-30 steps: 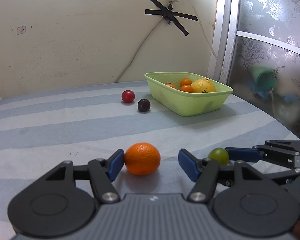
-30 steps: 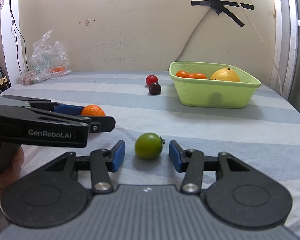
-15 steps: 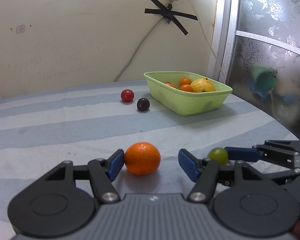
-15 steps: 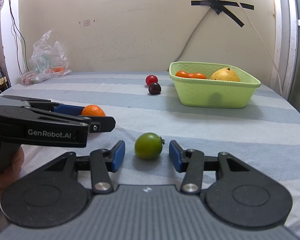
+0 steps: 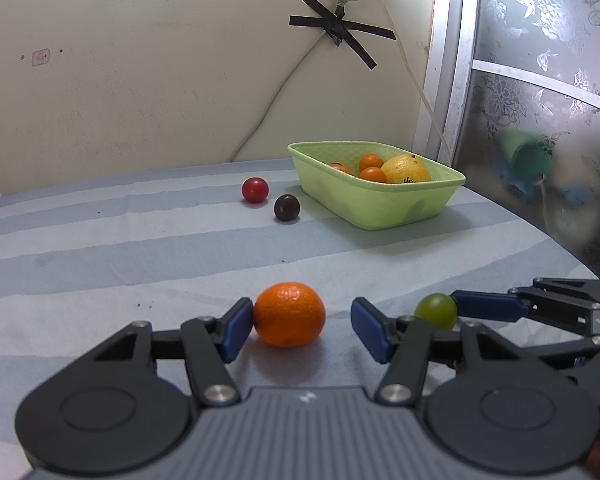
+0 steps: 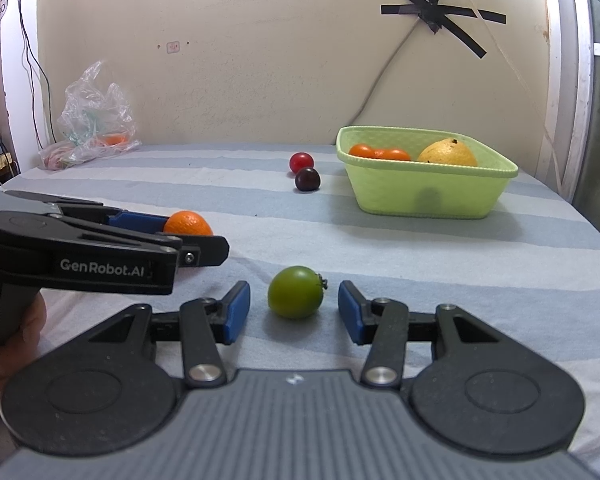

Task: Organize fruits

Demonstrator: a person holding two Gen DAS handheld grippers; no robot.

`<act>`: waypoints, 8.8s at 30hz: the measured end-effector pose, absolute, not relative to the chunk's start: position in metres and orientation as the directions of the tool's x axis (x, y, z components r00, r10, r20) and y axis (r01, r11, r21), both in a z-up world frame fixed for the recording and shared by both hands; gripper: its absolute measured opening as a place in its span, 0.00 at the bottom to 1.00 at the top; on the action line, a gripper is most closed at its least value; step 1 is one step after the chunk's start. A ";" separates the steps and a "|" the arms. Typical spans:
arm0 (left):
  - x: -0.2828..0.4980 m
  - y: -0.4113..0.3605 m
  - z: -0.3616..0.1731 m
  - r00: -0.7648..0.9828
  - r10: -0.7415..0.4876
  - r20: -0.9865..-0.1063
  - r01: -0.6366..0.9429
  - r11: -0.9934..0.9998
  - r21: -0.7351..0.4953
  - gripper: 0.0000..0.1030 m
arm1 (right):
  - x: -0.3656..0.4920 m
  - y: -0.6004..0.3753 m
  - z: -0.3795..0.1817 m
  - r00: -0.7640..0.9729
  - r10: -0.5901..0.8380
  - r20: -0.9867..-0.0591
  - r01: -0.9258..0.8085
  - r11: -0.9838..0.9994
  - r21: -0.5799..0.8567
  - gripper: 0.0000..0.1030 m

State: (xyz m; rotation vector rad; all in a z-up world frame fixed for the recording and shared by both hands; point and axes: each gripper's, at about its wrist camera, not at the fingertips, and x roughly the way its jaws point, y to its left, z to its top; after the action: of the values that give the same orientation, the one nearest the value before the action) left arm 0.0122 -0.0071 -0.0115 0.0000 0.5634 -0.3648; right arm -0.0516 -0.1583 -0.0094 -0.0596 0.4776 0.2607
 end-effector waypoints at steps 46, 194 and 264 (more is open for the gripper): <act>0.017 -0.004 -0.012 0.768 -0.344 -0.540 0.325 0.936 -0.134 0.39 | -0.058 -0.157 -0.009 0.868 0.235 -0.437 -0.266 0.964 -0.011 0.50; 0.071 0.056 -0.012 0.697 -0.463 -0.547 0.317 0.884 -0.345 0.45 | -0.012 -0.103 -0.016 0.822 0.321 -0.471 -0.382 0.923 -0.038 0.44; 0.040 -0.035 0.028 0.789 -0.204 -0.579 0.183 0.978 -0.096 0.63 | -0.037 -0.180 -0.002 0.939 0.004 -0.343 0.073 0.974 0.213 0.50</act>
State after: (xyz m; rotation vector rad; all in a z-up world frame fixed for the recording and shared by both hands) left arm 0.0401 -0.0352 0.0284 -0.0350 0.6277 -0.2088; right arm -0.0372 -0.1803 -0.0020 0.2257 0.3493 -0.0356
